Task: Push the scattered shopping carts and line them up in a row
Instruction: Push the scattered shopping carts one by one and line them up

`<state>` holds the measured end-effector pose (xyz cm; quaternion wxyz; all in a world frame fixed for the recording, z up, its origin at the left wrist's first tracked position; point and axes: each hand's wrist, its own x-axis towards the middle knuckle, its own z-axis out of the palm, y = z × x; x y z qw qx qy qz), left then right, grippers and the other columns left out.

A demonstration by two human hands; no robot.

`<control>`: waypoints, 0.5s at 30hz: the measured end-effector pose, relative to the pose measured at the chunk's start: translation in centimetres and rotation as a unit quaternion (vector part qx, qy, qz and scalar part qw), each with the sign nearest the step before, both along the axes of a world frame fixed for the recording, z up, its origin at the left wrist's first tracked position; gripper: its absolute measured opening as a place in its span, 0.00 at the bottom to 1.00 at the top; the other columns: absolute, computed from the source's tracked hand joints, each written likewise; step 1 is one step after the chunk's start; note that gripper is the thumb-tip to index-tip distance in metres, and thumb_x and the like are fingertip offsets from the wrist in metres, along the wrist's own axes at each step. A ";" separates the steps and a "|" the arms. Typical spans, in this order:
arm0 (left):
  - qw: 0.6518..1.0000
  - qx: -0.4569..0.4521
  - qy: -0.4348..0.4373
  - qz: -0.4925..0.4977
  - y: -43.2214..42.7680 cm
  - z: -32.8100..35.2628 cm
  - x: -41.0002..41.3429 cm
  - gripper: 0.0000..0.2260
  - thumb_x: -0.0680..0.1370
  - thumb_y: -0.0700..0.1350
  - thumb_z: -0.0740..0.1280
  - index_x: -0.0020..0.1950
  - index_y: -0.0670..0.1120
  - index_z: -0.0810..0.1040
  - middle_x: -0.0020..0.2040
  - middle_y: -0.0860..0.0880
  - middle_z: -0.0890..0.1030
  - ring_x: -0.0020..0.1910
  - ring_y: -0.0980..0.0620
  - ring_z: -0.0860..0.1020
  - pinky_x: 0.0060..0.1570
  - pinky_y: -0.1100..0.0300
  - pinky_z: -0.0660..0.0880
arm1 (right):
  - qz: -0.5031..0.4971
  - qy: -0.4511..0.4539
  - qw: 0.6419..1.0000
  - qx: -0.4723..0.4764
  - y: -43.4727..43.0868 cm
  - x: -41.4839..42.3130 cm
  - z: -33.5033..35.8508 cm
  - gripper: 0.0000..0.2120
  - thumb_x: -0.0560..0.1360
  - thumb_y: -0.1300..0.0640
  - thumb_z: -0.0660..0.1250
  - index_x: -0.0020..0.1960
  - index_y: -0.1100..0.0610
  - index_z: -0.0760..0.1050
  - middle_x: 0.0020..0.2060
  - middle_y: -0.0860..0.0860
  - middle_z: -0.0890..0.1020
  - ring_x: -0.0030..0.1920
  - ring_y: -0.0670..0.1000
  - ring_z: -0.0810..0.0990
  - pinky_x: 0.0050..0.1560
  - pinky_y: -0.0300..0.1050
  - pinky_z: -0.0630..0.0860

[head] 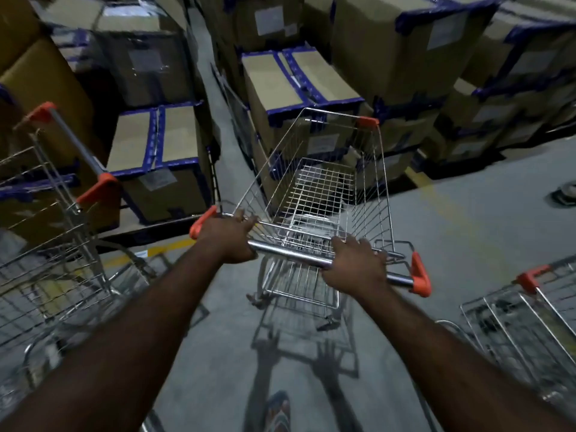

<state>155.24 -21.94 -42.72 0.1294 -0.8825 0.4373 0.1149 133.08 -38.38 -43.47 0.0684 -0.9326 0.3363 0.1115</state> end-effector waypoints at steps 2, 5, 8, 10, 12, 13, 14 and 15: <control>1.000 0.013 0.023 0.002 -1.4 0.2 -2.4 0.42 0.68 0.70 0.62 0.80 0.58 0.58 0.80 0.48 0.62 0.73 0.43 0.70 0.72 0.46 0.66 | -0.007 0.014 0.999 0.037 -2.4 -1.6 0.3 0.39 0.71 0.33 0.64 0.77 0.45 0.59 0.75 0.52 0.68 0.73 0.59 0.66 0.68 0.70 0.67; 0.998 0.009 0.057 0.011 -3.1 0.1 -5.8 0.40 0.69 0.68 0.64 0.79 0.57 0.61 0.77 0.45 0.68 0.71 0.40 0.72 0.71 0.45 0.68 | 0.017 0.037 0.998 0.038 -5.6 -4.2 1.2 0.41 0.71 0.36 0.67 0.80 0.45 0.56 0.76 0.51 0.67 0.74 0.57 0.66 0.69 0.64 0.69; 0.997 0.016 0.063 0.038 -4.1 -0.1 -9.0 0.38 0.70 0.63 0.64 0.79 0.58 0.60 0.78 0.43 0.66 0.71 0.40 0.72 0.73 0.42 0.64 | 0.036 0.050 0.998 0.031 -7.5 -6.5 1.6 0.40 0.74 0.41 0.68 0.81 0.45 0.55 0.76 0.51 0.66 0.75 0.57 0.65 0.70 0.62 0.69; 0.996 0.021 0.062 0.059 -4.4 -0.2 -10.9 0.37 0.72 0.61 0.64 0.80 0.58 0.58 0.79 0.45 0.64 0.73 0.42 0.70 0.75 0.42 0.59 | 0.054 0.059 0.996 0.027 -8.2 -7.8 1.7 0.40 0.74 0.41 0.68 0.81 0.45 0.55 0.77 0.51 0.66 0.75 0.57 0.66 0.71 0.62 0.69; 0.995 0.023 0.068 0.071 -4.2 -0.3 -12.5 0.37 0.73 0.60 0.64 0.81 0.58 0.57 0.79 0.45 0.63 0.74 0.43 0.69 0.75 0.41 0.56 | 0.073 0.068 0.995 0.029 -8.7 -9.0 1.7 0.40 0.75 0.42 0.68 0.82 0.46 0.54 0.78 0.51 0.65 0.75 0.58 0.65 0.72 0.62 0.68; 0.994 0.024 0.074 0.077 -4.1 -0.3 -13.2 0.38 0.72 0.59 0.64 0.81 0.58 0.56 0.79 0.45 0.63 0.74 0.43 0.70 0.76 0.40 0.57 | 0.081 0.073 0.994 0.031 -9.0 -9.5 1.7 0.40 0.75 0.44 0.68 0.82 0.46 0.53 0.79 0.51 0.63 0.76 0.58 0.64 0.72 0.63 0.67; 0.993 0.024 0.080 0.084 -3.9 -0.3 -13.8 0.39 0.70 0.59 0.63 0.81 0.58 0.56 0.79 0.44 0.64 0.73 0.42 0.70 0.75 0.40 0.59 | 0.089 0.076 0.993 0.032 -9.1 -10.1 1.7 0.40 0.75 0.45 0.68 0.82 0.46 0.52 0.79 0.51 0.62 0.77 0.58 0.63 0.73 0.62 0.66; 0.992 0.024 0.083 0.089 -3.8 -0.4 -14.5 0.40 0.69 0.59 0.62 0.81 0.57 0.56 0.79 0.43 0.64 0.73 0.41 0.70 0.74 0.40 0.61 | 0.099 0.078 0.991 0.034 -9.4 -10.6 1.7 0.41 0.75 0.45 0.69 0.82 0.46 0.52 0.79 0.51 0.62 0.77 0.58 0.62 0.74 0.62 0.65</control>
